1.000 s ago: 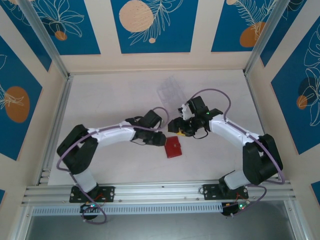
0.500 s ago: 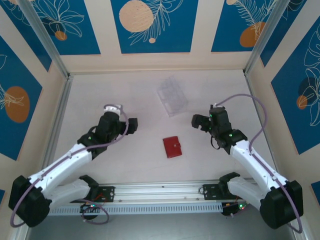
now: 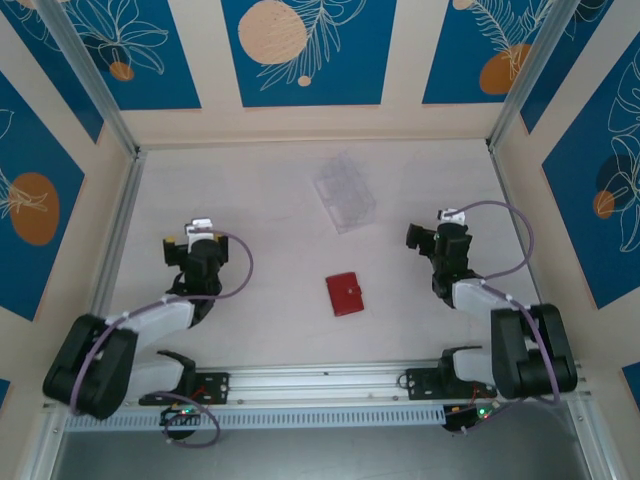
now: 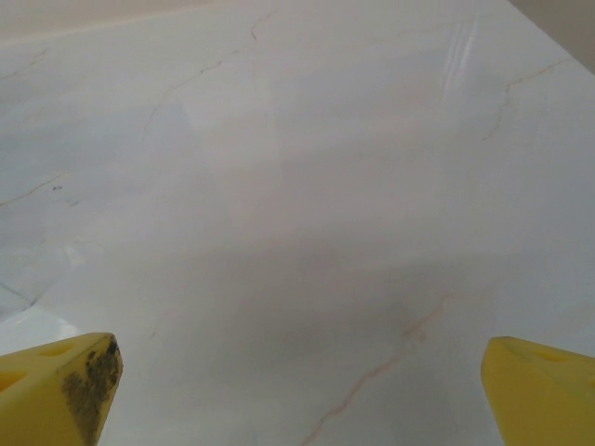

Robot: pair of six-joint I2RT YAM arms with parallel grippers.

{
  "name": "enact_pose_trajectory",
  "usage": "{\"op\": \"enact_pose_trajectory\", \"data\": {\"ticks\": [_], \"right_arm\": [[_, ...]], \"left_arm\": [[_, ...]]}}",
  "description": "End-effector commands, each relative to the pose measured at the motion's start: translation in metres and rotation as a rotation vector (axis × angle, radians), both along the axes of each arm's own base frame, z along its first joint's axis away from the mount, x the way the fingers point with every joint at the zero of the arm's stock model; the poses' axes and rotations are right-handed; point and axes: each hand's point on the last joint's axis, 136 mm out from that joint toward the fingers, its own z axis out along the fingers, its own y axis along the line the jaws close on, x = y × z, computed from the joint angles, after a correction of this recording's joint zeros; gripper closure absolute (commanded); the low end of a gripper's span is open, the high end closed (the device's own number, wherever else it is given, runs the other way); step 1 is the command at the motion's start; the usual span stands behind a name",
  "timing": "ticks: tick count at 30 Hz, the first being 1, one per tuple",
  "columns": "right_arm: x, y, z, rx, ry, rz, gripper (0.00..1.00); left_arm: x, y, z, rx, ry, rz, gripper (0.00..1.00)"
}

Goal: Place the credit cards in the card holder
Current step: Reset both arms

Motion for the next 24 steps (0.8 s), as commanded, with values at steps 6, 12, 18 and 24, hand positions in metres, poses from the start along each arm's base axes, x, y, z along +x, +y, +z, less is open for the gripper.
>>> {"op": "enact_pose_trajectory", "data": {"ticks": [6,12,18,24], "right_arm": [[0.037,0.007,0.004,0.036,-0.091,0.123,0.01],[0.035,0.015,0.0,0.051,-0.1,0.182,0.01],[0.035,0.021,-0.005,0.005,-0.112,0.184,0.01],[0.035,0.02,-0.005,0.013,-0.118,0.185,0.01]], "left_arm": [[0.019,0.004,0.006,-0.026,-0.222,-0.076,0.0],[0.022,-0.013,-0.001,-0.05,-0.206,-0.218,0.0],[0.047,-0.013,-0.028,-0.115,-0.037,-0.246,0.0],[0.053,-0.001,-0.032,-0.2,-0.031,-0.248,0.0]]}}
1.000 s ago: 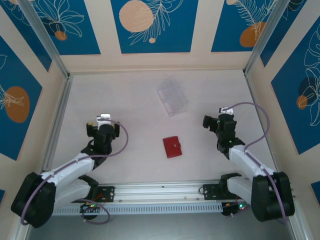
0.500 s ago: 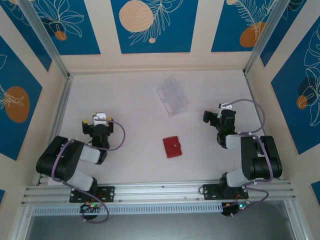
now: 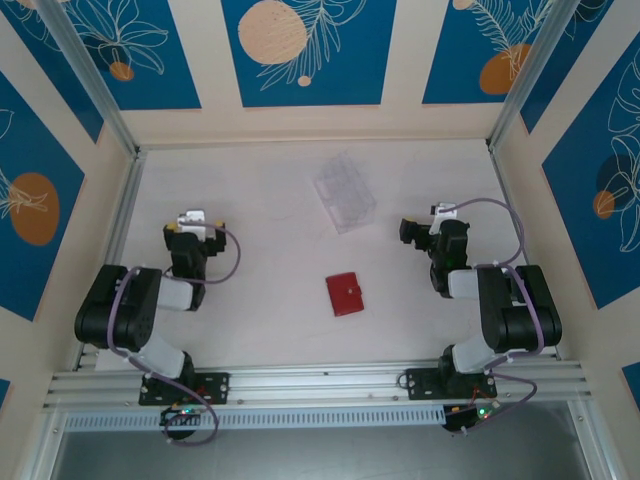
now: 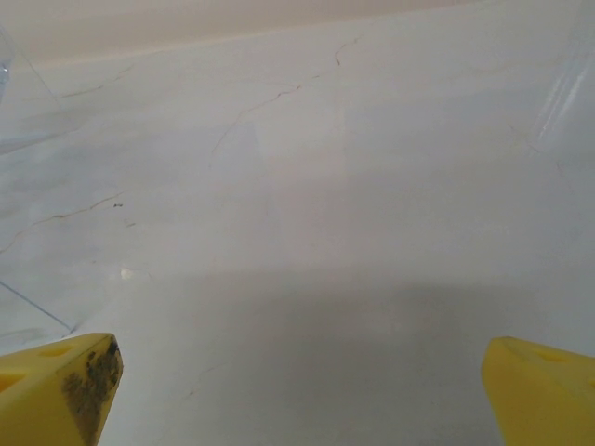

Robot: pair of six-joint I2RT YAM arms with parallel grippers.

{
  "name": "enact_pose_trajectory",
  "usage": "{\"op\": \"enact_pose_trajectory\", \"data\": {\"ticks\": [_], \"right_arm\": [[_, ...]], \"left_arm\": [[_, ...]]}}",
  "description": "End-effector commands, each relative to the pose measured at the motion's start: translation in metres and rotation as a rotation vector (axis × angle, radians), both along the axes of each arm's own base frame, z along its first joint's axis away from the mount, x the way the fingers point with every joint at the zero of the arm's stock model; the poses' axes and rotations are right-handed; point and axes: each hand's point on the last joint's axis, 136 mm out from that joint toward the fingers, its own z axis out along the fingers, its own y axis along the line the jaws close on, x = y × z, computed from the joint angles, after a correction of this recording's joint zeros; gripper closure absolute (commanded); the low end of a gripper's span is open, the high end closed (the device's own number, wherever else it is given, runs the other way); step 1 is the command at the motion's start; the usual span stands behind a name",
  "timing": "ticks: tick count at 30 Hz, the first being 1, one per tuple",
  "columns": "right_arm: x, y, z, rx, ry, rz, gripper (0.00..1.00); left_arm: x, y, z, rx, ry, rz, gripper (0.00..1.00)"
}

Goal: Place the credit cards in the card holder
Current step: Reset both arms

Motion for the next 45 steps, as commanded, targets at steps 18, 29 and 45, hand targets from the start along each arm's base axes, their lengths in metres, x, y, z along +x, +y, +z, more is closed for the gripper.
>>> {"op": "enact_pose_trajectory", "data": {"ticks": [18,29,45], "right_arm": [[0.0,-0.001,0.005,-0.009,-0.039,0.01,0.01],[0.0,0.001,0.005,-0.017,-0.036,0.014,0.01],[0.001,0.003,0.006,-0.032,-0.041,0.013,0.01]], "left_arm": [[-0.001,-0.014,-0.01,-0.048,0.051,-0.085,0.0],[0.001,-0.033,-0.012,-0.04,0.073,-0.202,0.0],[0.002,-0.033,-0.012,-0.044,0.076,-0.202,0.0]]}}
